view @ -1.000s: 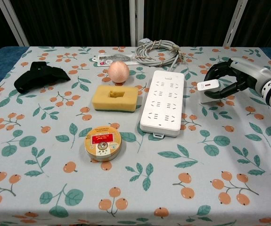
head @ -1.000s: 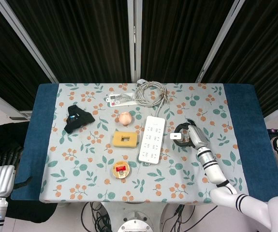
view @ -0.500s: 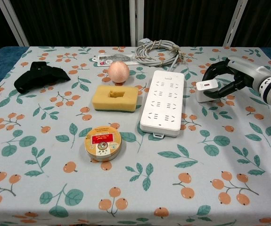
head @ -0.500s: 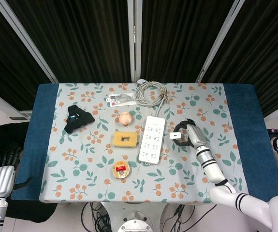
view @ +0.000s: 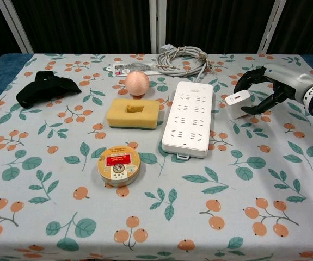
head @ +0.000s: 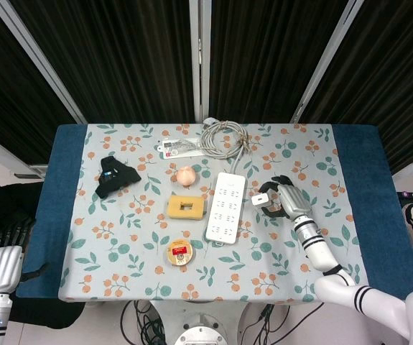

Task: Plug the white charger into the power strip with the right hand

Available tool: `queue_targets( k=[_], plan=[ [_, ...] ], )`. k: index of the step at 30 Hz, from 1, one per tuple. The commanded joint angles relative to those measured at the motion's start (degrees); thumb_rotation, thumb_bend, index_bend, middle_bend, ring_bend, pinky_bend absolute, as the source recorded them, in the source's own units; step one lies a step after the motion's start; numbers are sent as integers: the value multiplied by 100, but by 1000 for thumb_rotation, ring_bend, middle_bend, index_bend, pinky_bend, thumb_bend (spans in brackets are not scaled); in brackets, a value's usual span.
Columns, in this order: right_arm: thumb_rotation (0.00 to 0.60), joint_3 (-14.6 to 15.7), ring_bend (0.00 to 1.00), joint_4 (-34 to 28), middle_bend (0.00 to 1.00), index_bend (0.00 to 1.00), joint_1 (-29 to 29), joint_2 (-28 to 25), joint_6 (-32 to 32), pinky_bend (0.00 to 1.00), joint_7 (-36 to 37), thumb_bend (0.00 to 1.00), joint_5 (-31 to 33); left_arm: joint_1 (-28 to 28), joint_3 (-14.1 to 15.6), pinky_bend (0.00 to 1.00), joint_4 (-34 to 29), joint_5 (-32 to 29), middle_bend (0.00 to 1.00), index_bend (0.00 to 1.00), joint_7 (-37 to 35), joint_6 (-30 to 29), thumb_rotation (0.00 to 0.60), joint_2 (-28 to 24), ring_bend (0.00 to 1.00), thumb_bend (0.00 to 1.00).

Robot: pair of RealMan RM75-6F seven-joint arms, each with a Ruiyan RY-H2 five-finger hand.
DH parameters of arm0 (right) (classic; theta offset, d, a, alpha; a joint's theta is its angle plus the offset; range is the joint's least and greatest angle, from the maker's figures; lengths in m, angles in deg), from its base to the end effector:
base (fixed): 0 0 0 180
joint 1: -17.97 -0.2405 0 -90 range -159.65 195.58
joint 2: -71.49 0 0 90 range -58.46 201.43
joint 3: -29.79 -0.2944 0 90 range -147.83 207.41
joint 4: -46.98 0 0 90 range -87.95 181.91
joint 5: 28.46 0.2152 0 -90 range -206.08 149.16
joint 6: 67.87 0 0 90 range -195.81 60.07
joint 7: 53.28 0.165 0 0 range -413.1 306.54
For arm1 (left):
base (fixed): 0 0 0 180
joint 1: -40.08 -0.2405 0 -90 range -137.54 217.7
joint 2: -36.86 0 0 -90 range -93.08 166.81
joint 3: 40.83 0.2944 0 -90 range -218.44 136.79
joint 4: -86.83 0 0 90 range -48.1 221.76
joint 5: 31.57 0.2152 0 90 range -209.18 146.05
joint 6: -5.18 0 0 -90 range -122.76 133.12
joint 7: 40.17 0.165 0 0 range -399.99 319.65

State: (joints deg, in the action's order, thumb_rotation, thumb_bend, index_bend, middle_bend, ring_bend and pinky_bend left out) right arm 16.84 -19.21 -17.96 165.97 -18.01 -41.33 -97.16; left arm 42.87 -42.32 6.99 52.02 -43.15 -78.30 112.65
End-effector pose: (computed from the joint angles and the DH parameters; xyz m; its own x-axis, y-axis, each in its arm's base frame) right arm -0.2575 -0.4044 -0.0375 0.0528 -0.3419 0.9382 -0.9958 -0.0879 0.0240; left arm -0.3888 0.1879 0.1114 0.3549 0.0640 0.9327 0.9302 0.0754 -0.3592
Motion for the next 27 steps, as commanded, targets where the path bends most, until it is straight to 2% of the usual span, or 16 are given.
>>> queue_targets(
  k=[1, 6, 10, 13, 19, 27],
  plan=[
    [600, 90, 85, -203, 322, 342, -83, -190, -87, 0, -527, 139, 22, -4, 2, 0, -6, 0, 31, 74, -5, -5, 600, -8, 0, 136],
    [600, 197, 69, -533, 310, 332, -286, -505, -89, 0, -1819, 52, 74, -6, 0, 0, -8, 12, 31, 74, -13, -21, 600, -14, 0, 137],
    [600, 223, 72, -793, 343, 333, -503, -647, -93, 0, -2937, 67, 296, -12, 5, 0, -15, 26, 31, 74, -15, -41, 600, -11, 0, 136],
    [600, 242, 91, -870, 377, 366, -648, -666, -126, 0, -3516, 98, 475, -33, 10, 0, -16, 15, 31, 74, -32, -57, 600, -15, 0, 136],
    [600, 272, 133, -875, 418, 427, -852, -608, -194, 0, -4076, 140, 742, -57, 19, 0, -5, 6, 31, 74, -66, -68, 600, -18, 0, 137],
    [600, 345, 140, -855, 430, 447, -959, -565, -222, 0, -4272, 151, 901, -60, 19, 0, 15, -4, 31, 74, -98, -51, 600, -15, 0, 137]
  ],
)
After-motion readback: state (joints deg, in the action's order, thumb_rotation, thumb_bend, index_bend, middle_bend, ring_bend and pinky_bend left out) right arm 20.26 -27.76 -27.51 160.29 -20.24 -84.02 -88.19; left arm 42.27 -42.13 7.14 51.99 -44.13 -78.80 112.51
